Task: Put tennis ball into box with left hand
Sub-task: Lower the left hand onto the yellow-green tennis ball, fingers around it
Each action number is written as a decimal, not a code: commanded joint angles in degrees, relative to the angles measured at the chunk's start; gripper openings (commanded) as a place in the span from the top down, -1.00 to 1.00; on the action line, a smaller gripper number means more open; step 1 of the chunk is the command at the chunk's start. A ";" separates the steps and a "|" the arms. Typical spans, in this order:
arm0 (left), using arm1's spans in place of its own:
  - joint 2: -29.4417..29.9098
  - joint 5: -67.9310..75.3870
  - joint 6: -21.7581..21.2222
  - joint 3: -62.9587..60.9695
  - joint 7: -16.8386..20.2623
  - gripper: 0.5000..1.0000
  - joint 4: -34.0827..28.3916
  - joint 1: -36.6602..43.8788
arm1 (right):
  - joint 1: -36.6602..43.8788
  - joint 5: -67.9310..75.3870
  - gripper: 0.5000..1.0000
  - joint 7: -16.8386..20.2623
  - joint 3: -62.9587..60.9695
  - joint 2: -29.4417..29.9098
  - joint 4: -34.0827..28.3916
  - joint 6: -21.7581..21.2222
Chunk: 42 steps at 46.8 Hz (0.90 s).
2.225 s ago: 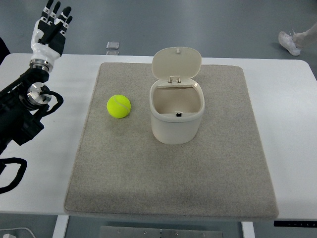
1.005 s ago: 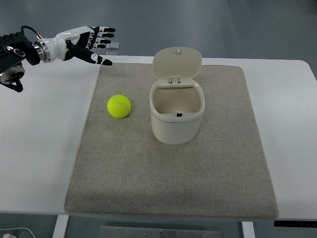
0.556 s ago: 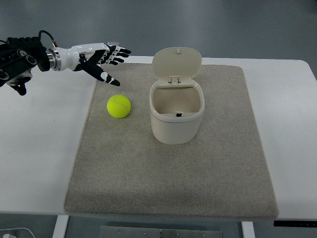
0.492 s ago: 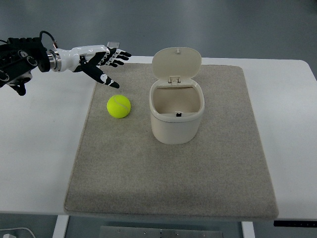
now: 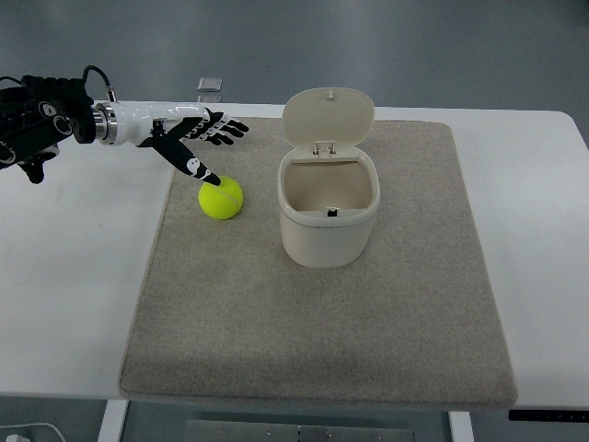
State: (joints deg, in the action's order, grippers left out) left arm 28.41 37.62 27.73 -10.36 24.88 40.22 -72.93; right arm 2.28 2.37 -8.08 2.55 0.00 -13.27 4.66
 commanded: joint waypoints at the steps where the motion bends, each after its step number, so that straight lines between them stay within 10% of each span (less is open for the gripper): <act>1: 0.42 0.09 -0.05 -0.01 -0.44 -0.77 0.82 -0.28 | 0.01 0.00 -0.75 0.00 0.00 0.00 0.00 0.00; 42: 3.85 4.92 -0.22 -1.24 -0.44 -0.76 6.35 0.51 | 0.01 0.00 -0.75 0.00 0.00 0.00 0.00 0.00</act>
State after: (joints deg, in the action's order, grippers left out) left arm 31.57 41.98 27.50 -11.61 24.43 45.52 -72.42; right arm 2.29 2.37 -8.08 2.55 0.00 -13.27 4.66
